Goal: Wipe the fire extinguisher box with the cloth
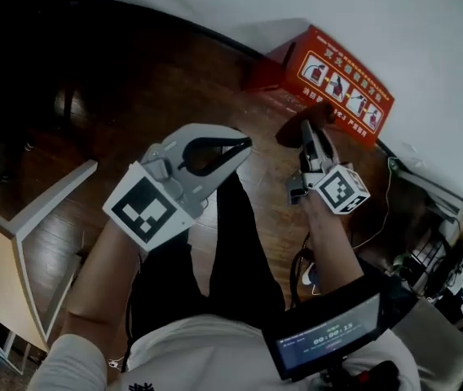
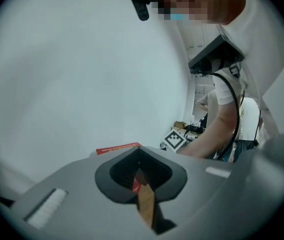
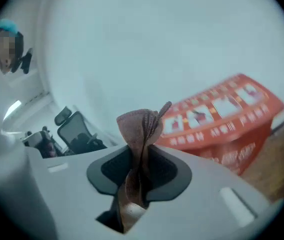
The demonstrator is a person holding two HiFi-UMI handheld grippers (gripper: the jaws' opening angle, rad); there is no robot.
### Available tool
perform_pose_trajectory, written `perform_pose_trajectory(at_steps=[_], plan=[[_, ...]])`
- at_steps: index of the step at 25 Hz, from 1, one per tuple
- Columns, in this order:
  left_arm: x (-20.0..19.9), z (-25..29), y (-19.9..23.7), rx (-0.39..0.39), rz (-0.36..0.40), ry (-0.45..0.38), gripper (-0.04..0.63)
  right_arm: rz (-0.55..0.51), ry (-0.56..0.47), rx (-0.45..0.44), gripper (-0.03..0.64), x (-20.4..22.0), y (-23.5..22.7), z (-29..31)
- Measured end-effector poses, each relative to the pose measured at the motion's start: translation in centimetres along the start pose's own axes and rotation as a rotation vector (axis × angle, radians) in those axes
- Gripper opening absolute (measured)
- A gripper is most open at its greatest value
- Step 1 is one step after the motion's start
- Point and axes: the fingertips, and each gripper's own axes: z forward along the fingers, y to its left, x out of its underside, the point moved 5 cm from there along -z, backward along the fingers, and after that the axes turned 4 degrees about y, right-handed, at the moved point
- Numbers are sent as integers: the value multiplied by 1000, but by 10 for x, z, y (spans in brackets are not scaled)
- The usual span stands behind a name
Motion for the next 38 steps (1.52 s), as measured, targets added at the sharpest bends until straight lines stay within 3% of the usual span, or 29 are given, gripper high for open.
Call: perform_pose_trajectory(at_steps=[5, 11, 13, 16, 19, 22, 28, 34, 38], plan=[[-42, -57, -12, -49, 25, 0, 0, -415, 94, -162, 95, -89, 106, -19], [-69, -91, -11, -114, 76, -39, 0, -1118, 357, -345, 95, -161, 199, -8], [-71, -94, -9, -134, 74, -31, 0, -1376, 505, -417, 95, -165, 213, 6], [-72, -89, -1, -159, 60, -24, 0, -1718, 823, -532, 94, -158, 208, 34], [-73, -84, 12, -211, 29, -43, 0, -1946, 1140, -634, 94, -147, 195, 65], [-65, -68, 31, -304, -23, -59, 0, -2061, 1375, -731, 94, -140, 183, 105], [-36, -31, 65, -467, -197, -106, 0, -2066, 1805, -968, 94, -93, 139, 179], [-5, -19, 88, -530, -268, -109, 0, -2038, 2153, -987, 94, -58, 63, 216], [18, -11, 102, -550, -314, -81, 0, -1975, 2324, -1027, 93, -33, 19, 226]])
